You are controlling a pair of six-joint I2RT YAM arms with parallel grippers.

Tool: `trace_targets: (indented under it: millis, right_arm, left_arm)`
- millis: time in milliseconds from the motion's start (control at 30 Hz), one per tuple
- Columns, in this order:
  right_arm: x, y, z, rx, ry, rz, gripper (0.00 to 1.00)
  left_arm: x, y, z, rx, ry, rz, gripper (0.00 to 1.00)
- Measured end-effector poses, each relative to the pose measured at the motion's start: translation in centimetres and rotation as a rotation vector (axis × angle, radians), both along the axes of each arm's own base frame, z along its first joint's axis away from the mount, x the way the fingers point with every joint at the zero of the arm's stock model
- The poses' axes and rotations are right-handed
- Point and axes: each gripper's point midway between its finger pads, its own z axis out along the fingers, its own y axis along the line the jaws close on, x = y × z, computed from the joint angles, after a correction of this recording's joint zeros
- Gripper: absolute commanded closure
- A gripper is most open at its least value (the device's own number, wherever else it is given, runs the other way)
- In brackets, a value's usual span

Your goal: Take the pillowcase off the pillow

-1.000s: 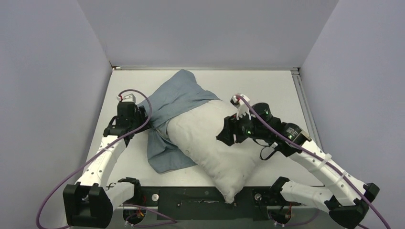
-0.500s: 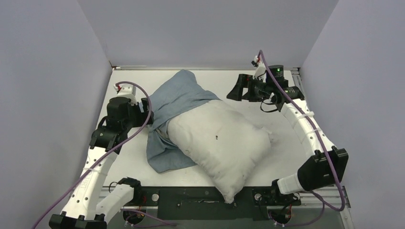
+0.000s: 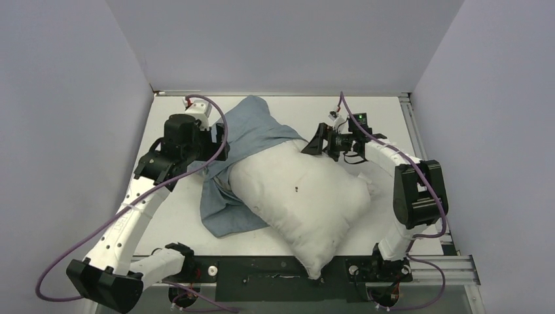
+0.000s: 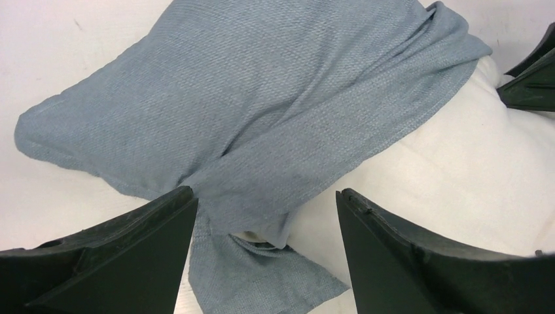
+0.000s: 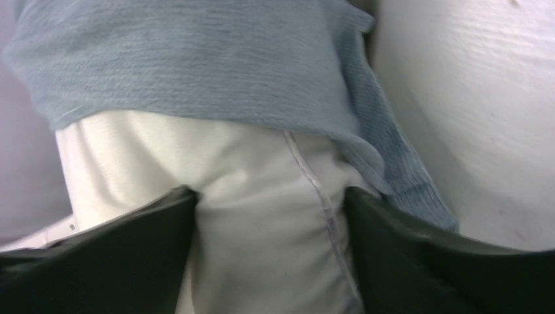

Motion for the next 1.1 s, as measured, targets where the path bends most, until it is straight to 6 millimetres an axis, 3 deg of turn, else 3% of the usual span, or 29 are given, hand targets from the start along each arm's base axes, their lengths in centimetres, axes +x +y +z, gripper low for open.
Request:
trace_targets:
  millis: [67, 167, 200, 400, 600, 667, 833, 900, 933, 1033, 1100]
  right_arm:
    - [-0.1, 0.7, 0.6, 0.031, -0.024, 0.031, 0.65]
    - [-0.6, 2.3, 1.4, 0.062, -0.062, 0.092, 0.92]
    - [-0.8, 2.7, 1.6, 0.063, -0.07, 0.111, 0.94]
    - [-1.7, 5.7, 3.8, 0.004, -0.168, 0.223, 0.95]
    - [-2.6, 7.9, 9.6, -0.063, -0.36, 0.294, 0.95]
    - [-3.1, 8.4, 11.8, -0.075, -0.431, 0.308, 0.95]
    - [-4.5, 9.3, 14.3, -0.106, -0.526, 0.341, 0.95]
    - [-4.9, 9.6, 14.6, -0.128, -0.55, 0.351, 0.95]
    - [-5.2, 9.8, 14.7, -0.139, -0.561, 0.356, 0.95]
    - [-6.0, 10.1, 14.5, -0.177, -0.579, 0.372, 0.95]
    - [-6.4, 10.1, 14.5, -0.202, -0.584, 0.373, 0.95]
  left_arm:
    - [0.5, -0.8, -0.2, 0.007, 0.015, -0.025, 0.21]
    - [1.9, -2.2, 0.2, 0.019, 0.02, -0.06, 0.21]
    - [2.4, -2.6, 0.5, 0.022, 0.018, -0.071, 0.2]
    - [5.4, -5.8, 3.2, 0.028, -0.023, -0.144, 0.2]
    - [7.8, -9.3, 5.7, 0.032, -0.06, -0.22, 0.2]
    - [8.0, -10.6, 5.7, 0.035, -0.05, -0.253, 0.2]
    - [7.6, -13.2, 3.6, 0.051, 0.019, -0.324, 0.21]
    - [7.3, -13.9, 2.3, 0.062, 0.059, -0.338, 0.27]
    - [7.2, -14.2, 1.8, 0.064, 0.076, -0.342, 0.35]
    - [7.0, -14.7, 0.6, 0.064, 0.112, -0.339, 0.74]
    - [6.9, -14.7, 0.2, 0.066, 0.124, -0.325, 0.93]
